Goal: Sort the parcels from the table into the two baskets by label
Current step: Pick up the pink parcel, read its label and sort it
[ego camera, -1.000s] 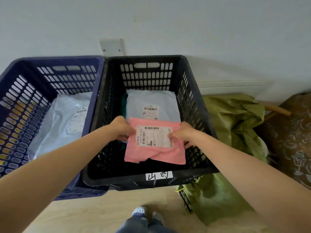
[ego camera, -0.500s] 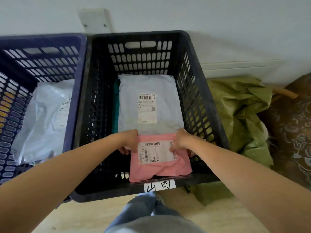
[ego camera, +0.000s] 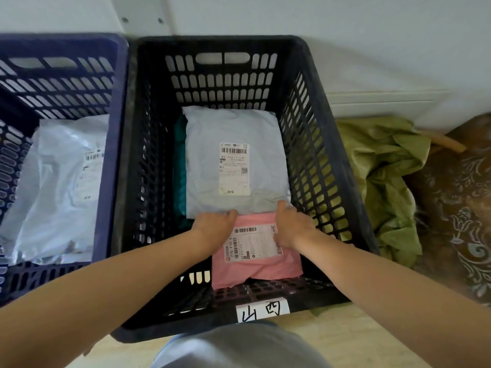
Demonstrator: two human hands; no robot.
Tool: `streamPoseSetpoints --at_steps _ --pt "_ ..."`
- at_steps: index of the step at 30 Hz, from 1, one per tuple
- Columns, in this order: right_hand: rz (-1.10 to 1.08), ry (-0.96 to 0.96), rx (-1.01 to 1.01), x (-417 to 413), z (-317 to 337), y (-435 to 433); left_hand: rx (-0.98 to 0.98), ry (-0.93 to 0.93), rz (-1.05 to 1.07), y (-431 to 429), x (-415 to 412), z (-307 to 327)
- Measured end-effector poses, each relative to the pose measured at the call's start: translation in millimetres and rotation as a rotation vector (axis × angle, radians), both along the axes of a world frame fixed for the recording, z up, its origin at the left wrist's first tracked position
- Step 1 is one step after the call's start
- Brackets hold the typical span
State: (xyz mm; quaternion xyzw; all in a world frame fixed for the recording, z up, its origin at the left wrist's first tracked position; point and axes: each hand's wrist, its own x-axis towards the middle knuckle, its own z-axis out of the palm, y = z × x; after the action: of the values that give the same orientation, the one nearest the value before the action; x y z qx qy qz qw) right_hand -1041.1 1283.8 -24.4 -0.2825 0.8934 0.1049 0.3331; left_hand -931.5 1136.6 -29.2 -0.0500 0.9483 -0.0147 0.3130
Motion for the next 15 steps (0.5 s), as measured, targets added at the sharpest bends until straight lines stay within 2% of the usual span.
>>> streamPoseSetpoints --at_steps 3,5,7,12,15 --pt "0.347 0.099 -0.08 2.1 8.0 -2.9 -0.026 0.001 -0.227 4.6 -3.7 15.2" --pt "0.548 0.002 -0.126 3.5 13.1 -2.6 -0.02 -0.107 -0.373 7.3 -3.8 22.6" --pt "0.697 -0.117 -0.059 5.6 16.5 -2.1 -0.004 -0.249 -0.459 6.6 -2.8 26.9" --pt "0.827 -0.204 0.118 13.3 10.8 -2.5 -0.131 -0.505 -0.588 5.7 -2.1 31.8" --pt "0.841 -0.213 0.238 12.3 7.4 -2.7 -0.163 -0.565 -0.621 3.7 1.6 22.1"
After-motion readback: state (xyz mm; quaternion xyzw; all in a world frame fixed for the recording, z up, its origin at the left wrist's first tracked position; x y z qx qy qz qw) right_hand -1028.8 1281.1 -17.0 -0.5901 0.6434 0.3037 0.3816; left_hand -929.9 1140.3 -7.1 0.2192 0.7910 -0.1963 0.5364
